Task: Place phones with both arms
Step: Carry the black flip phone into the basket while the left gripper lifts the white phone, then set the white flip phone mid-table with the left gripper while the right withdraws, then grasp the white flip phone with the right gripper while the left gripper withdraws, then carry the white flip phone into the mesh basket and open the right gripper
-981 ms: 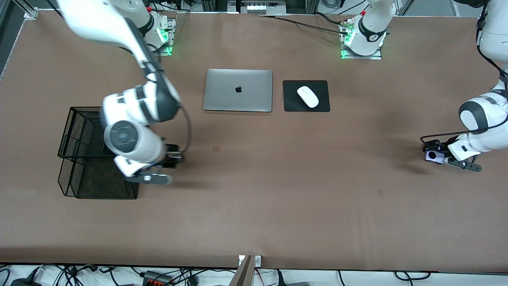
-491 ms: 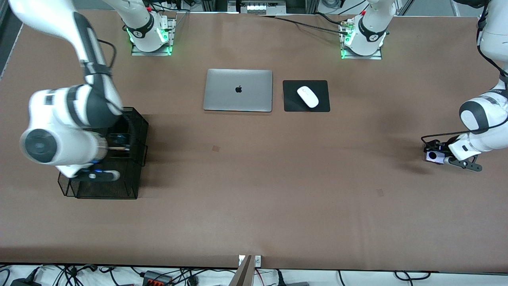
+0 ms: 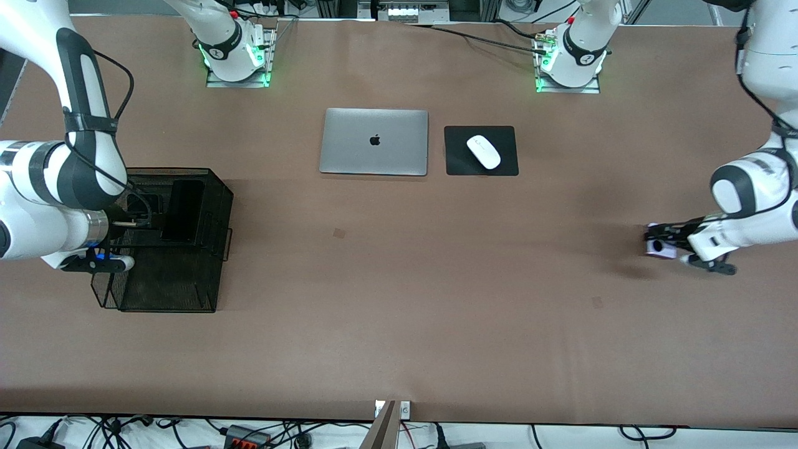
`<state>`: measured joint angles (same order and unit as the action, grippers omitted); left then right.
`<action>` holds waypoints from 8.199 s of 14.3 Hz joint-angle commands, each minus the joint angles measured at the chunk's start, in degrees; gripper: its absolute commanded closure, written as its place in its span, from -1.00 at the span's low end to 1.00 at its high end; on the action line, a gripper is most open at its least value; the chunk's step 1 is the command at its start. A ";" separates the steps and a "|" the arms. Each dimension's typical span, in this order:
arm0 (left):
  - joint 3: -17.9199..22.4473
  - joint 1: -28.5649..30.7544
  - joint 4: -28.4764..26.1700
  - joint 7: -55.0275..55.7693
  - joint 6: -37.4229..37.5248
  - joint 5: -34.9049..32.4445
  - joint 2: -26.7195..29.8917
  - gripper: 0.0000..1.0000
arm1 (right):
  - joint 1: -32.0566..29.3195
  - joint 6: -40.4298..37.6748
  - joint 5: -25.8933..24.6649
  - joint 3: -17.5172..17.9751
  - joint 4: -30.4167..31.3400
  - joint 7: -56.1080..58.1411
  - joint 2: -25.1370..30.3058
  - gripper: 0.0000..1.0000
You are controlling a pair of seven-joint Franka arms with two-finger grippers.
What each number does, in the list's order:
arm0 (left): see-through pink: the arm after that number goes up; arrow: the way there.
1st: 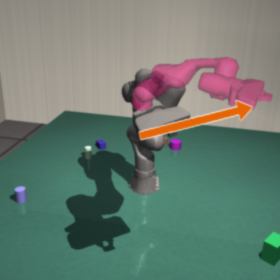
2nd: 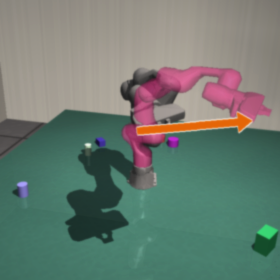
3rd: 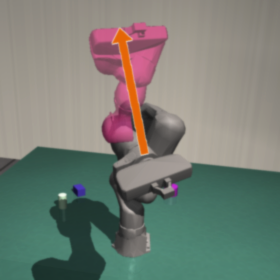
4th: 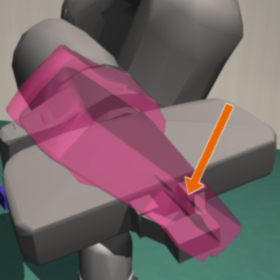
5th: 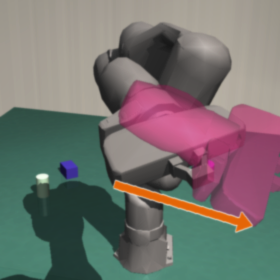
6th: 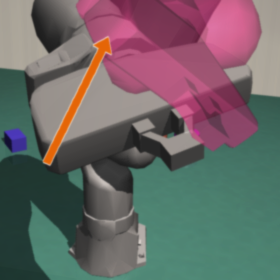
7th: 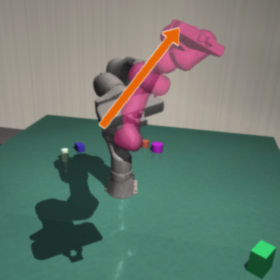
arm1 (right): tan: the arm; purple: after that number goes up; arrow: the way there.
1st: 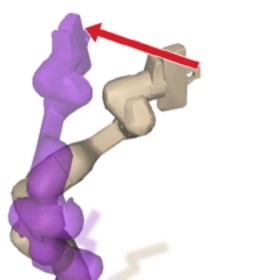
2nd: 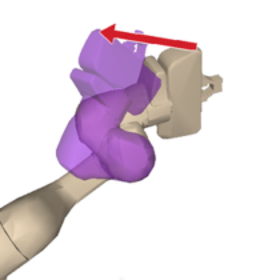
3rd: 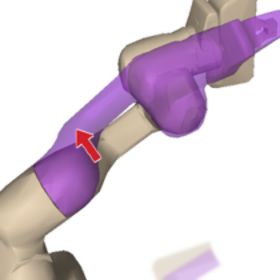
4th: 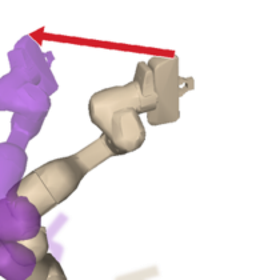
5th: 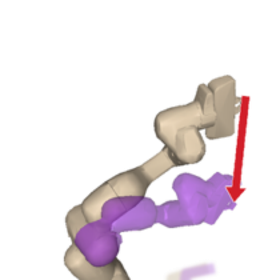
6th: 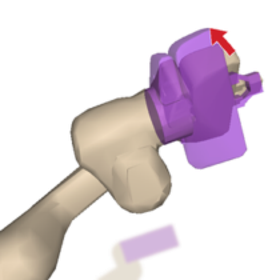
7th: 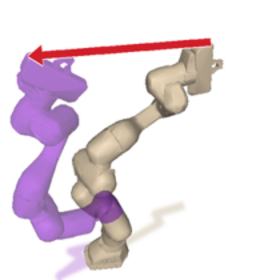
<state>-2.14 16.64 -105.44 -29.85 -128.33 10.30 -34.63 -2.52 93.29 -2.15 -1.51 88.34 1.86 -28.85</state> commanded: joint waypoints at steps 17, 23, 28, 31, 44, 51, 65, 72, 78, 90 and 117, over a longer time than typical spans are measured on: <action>16.53 -60.82 40.99 63.08 -0.51 30.99 -21.25 0.35 | -4.77 4.18 0.92 1.24 -1.40 1.57 0.89 -1.00; 20.32 -69.35 45.76 55.27 -12.73 35.14 -27.32 0.37 | -4.07 4.18 1.01 3.96 -10.89 2.71 2.30 -1.00; 28.68 -76.84 48.23 54.29 -12.73 37.07 -31.90 0.38 | -0.91 5.84 0.13 4.06 -11.96 1.66 2.83 -1.00; 30.52 -77.28 48.40 53.41 -12.91 36.90 -34.18 0.31 | -1.08 7.60 0.92 4.06 -11.69 1.66 2.74 -1.00; 30.18 -76.94 48.05 53.06 -15.81 36.37 -32.88 -1.00 | 1.37 12.27 1.01 4.14 -11.34 1.57 0.81 -1.00; 21.05 -61.66 28.04 41.56 -13.27 28.65 -11.55 -1.00 | 7.61 11.65 0.92 4.14 -10.47 -0.27 0.28 -1.00; 5.23 -27.12 8.60 35.30 15.99 -8.36 22.30 -1.00 | 29.59 28.79 0.57 4.06 -10.90 -15.65 -12.10 -1.00; 2.58 -14.62 9.38 35.13 25.75 -8.63 29.08 -1.00 | 34.69 37.57 0.13 3.88 -10.90 -19.69 -18.43 -1.00; 1.44 -15.14 9.64 37.93 27.00 -13.90 28.92 -1.00 | 35.92 38.89 -4.18 3.35 -10.90 -20.49 -21.78 -1.00; 1.00 -16.28 17.46 40.49 34.99 -10.30 26.28 -1.00 | 36.01 39.16 -4.09 3.44 -10.90 -25.24 -23.80 -1.00; 0.91 -13.03 15.53 40.48 34.82 -8.37 28.04 -1.00 | 6.68 10.69 -3.74 3.35 -16.27 -6.90 -7.81 0.19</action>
<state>-0.93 3.38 -88.77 10.57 -92.57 1.23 -7.38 8.33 105.79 -5.09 0.64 70.39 -10.43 -37.94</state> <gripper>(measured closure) 0.000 0.163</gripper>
